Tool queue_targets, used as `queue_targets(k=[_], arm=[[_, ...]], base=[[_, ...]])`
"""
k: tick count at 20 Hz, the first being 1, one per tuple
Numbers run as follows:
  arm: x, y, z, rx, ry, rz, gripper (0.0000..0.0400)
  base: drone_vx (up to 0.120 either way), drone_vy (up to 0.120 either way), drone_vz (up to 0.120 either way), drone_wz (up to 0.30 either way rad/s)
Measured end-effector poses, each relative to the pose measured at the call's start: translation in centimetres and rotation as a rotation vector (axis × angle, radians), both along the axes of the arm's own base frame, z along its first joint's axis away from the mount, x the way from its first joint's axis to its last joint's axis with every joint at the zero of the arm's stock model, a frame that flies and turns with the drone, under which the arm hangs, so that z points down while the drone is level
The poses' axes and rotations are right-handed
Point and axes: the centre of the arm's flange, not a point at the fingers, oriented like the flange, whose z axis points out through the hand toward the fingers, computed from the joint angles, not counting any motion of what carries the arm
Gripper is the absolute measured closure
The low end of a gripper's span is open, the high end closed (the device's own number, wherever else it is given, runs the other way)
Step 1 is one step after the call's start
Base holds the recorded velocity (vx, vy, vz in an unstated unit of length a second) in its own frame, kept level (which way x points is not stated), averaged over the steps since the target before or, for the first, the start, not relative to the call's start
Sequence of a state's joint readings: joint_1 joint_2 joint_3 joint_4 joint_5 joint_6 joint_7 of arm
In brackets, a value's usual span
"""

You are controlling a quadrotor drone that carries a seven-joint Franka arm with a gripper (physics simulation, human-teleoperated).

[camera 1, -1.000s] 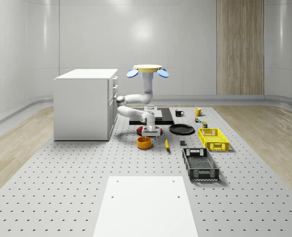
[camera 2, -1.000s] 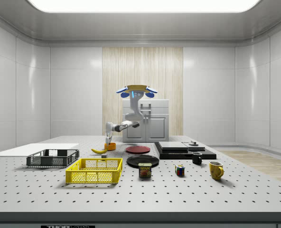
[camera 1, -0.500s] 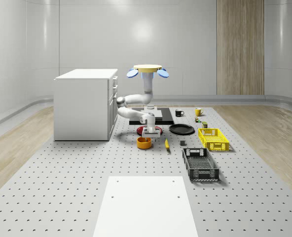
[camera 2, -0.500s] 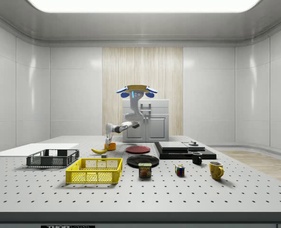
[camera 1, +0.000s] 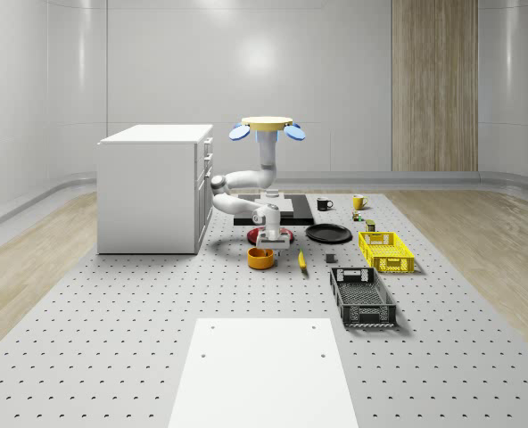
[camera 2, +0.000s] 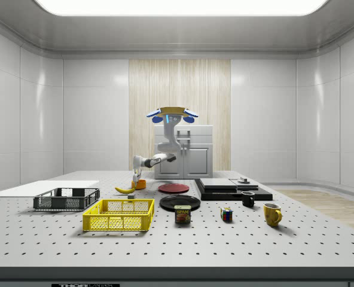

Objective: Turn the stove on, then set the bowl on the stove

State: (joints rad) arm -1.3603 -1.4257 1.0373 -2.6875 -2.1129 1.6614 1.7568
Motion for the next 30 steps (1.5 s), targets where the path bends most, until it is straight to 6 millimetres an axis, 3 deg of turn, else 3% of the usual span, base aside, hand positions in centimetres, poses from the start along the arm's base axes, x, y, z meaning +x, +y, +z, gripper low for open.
queue_targets(k=[3, 8, 17, 23, 30], arm=[[0.0, 0.0, 0.0, 0.000, 0.000, 0.000, 0.0227], [0.0, 0.1, 0.0, 0.000, 0.000, 0.000, 0.0279], [0.0, 0.1, -1.3, 0.000, 0.000, 0.000, 0.0298], [0.0, 0.1, -3.4, 0.000, 0.000, 0.000, 0.0300], [0.0, 0.1, -4.2, 0.000, 0.000, 0.000, 0.0300]], base=[[0.000, 0.000, 0.000, 0.000], [0.000, 0.000, 0.000, 0.000], [0.000, 0.000, 0.004, 0.000], [-0.007, 0.000, 0.120, 0.000], [-0.120, 0.120, 0.120, 0.000]])
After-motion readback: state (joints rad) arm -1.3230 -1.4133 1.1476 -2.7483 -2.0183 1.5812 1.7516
